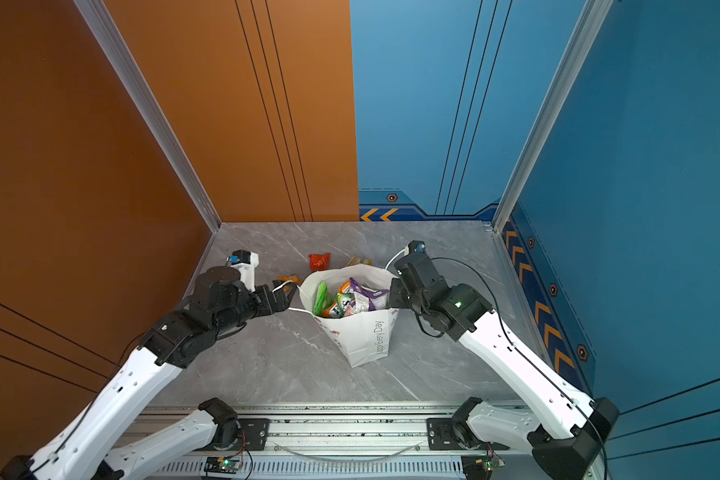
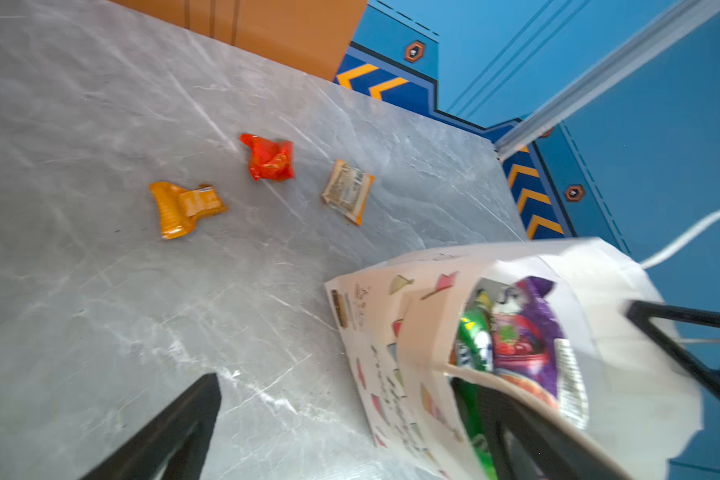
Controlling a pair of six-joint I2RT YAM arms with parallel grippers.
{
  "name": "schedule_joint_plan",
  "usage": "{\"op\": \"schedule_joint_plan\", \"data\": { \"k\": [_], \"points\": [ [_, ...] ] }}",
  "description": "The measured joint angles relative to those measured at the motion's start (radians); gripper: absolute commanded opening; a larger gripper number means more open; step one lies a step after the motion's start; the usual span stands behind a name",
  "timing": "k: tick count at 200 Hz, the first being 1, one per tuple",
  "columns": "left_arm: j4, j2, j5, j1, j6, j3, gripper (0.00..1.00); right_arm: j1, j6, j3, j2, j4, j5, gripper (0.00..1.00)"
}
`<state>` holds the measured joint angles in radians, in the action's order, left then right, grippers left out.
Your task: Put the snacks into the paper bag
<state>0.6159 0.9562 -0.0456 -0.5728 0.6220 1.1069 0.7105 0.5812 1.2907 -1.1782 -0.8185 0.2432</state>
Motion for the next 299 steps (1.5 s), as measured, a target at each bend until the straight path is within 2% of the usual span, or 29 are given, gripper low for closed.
{"op": "schedule_joint_plan", "data": {
  "k": [16, 34, 72, 105, 147, 183, 210, 261, 299],
  "points": [
    [0.002, 0.072, -0.023, -0.087, 0.003, 0.079, 0.98, 0.025, 0.000, 0.018, -0.028, 0.001, 0.027, 0.00],
    [0.007, 0.142, -0.042, -0.143, 0.008, 0.146, 0.98, 0.032, 0.003, 0.025, -0.045, -0.001, 0.054, 0.00],
    [0.042, 0.196, -0.071, -0.163, 0.043, 0.188, 0.98, 0.037, 0.008, 0.050, -0.058, -0.011, 0.100, 0.00],
    [0.107, 0.187, -0.147, -0.167, 0.147, 0.188, 0.98, 0.051, 0.031, 0.065, -0.067, -0.015, 0.150, 0.00],
    [0.111, 0.222, -0.243, -0.231, 0.312, 0.176, 0.98, 0.154, 0.099, 0.095, -0.111, 0.000, 0.227, 0.00],
    [0.106, 0.294, -0.291, -0.274, 0.397, 0.176, 0.98, 0.224, 0.150, 0.127, -0.147, 0.015, 0.278, 0.00],
    [0.092, 0.251, -0.322, -0.324, 0.457, 0.135, 0.98, 0.229, 0.179, 0.128, -0.150, 0.017, 0.296, 0.00],
    [0.092, 0.064, -0.376, -0.400, 0.574, -0.035, 0.98, 0.198, 0.230, 0.128, -0.150, 0.021, 0.304, 0.00],
    [0.095, 0.049, -0.385, -0.423, 0.624, -0.060, 0.98, 0.194, 0.255, 0.128, -0.150, 0.026, 0.304, 0.00]
  ]
}}
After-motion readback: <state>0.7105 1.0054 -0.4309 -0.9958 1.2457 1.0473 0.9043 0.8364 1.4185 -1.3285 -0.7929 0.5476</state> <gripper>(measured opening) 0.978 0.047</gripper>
